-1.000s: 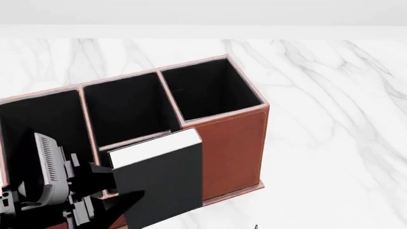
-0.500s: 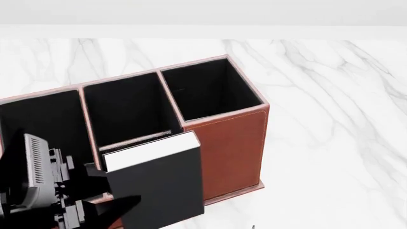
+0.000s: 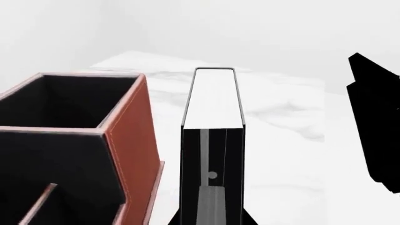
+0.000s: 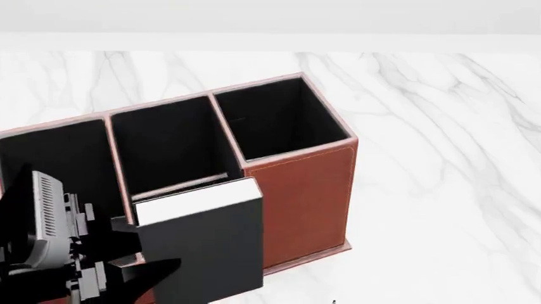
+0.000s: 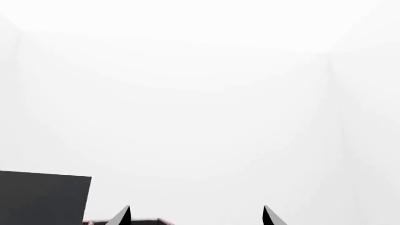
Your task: Pick up the book and place it in the back compartment of the caddy.
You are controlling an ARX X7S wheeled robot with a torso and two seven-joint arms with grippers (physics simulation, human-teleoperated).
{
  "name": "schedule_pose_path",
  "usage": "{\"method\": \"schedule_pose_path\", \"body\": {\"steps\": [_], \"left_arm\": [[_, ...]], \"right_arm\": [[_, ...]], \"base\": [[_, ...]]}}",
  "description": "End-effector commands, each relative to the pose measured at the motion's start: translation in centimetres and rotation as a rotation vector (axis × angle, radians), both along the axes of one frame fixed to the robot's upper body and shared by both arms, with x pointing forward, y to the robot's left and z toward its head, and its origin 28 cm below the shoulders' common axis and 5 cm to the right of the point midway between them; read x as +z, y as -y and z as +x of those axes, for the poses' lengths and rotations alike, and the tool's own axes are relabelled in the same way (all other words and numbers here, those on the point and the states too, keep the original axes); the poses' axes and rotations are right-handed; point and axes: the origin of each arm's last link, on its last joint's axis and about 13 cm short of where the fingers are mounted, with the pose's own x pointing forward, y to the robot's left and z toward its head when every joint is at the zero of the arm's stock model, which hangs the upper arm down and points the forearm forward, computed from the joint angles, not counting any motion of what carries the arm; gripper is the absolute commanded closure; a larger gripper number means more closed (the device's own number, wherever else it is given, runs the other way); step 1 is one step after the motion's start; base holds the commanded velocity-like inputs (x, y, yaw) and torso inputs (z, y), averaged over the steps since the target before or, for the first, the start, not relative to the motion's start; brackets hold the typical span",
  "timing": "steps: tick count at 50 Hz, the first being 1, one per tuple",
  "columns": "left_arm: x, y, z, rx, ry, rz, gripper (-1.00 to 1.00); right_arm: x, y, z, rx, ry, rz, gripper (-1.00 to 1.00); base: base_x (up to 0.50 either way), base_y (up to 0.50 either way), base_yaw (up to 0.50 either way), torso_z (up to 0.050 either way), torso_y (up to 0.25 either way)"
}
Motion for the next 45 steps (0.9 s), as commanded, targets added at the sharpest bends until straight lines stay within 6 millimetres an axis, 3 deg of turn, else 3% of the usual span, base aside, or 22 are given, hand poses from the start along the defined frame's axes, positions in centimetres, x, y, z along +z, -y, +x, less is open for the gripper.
{"method": "schedule_pose_path", "body": {"steps": [1,45], "left_arm": [[1.8,-0.7,0.3,0.052,0.042,0.020,1.00],[2.3,-1.8,3.8,0.155,0.103,0.057,1.00]], "right_arm": [[-0.2,-0.1,0.1,0.005,-0.004,-0.004,-1.00],[-0.3,-0.1,0.2,0.011,-0.008,-0.006,-1.00]], "base": [[0.00,0.00,0.00,0.000,0.000],[0.00,0.00,0.00,0.000,0.001]]}}
